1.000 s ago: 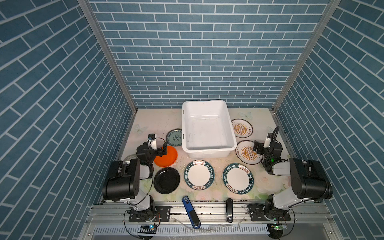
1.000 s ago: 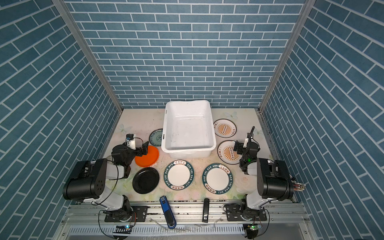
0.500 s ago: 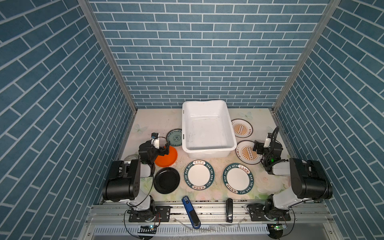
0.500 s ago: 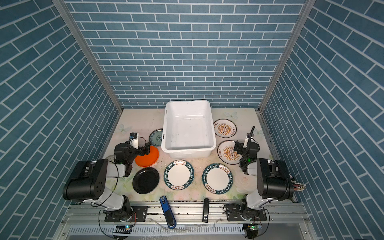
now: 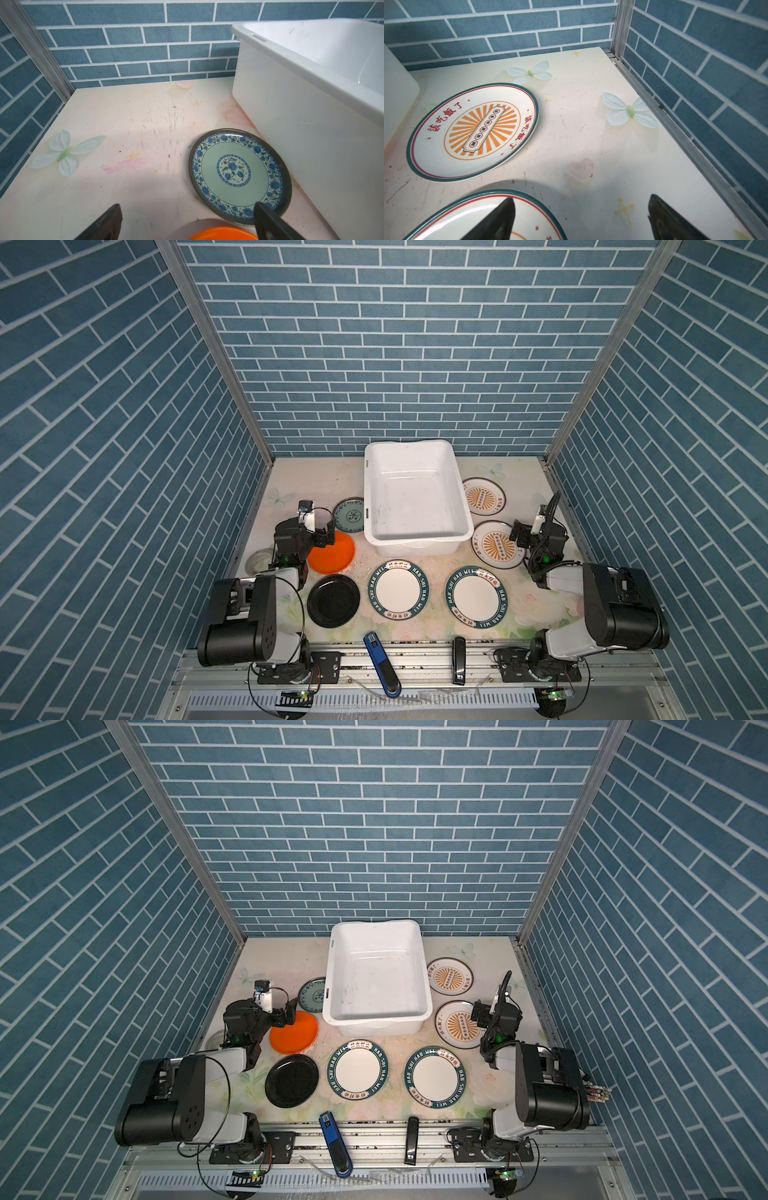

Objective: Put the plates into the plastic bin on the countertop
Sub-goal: 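Raise the left arm over the bin while the right gripper reaches toward the sunburst plate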

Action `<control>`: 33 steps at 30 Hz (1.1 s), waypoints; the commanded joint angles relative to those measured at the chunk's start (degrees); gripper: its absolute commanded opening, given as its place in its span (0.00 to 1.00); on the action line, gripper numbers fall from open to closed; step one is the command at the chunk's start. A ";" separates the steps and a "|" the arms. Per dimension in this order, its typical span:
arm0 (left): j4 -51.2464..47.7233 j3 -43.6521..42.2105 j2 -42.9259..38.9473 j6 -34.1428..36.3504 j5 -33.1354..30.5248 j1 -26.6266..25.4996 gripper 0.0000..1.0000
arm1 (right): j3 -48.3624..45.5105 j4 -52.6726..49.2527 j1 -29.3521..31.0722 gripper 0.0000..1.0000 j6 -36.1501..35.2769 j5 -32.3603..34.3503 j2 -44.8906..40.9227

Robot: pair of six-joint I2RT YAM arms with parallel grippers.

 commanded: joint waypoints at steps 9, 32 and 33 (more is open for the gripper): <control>-34.92 14.63 -7.80 2.41 -0.60 -0.18 1.00 | 15.91 -36.31 0.61 0.99 9.41 8.40 -12.39; -91.79 55.34 -2.89 11.50 11.96 -2.04 0.99 | 32.47 -56.52 0.34 0.81 26.74 -21.71 -10.70; -93.07 56.64 -2.35 12.39 12.86 -2.52 1.00 | 32.58 -57.14 0.31 0.80 26.76 -21.86 -10.51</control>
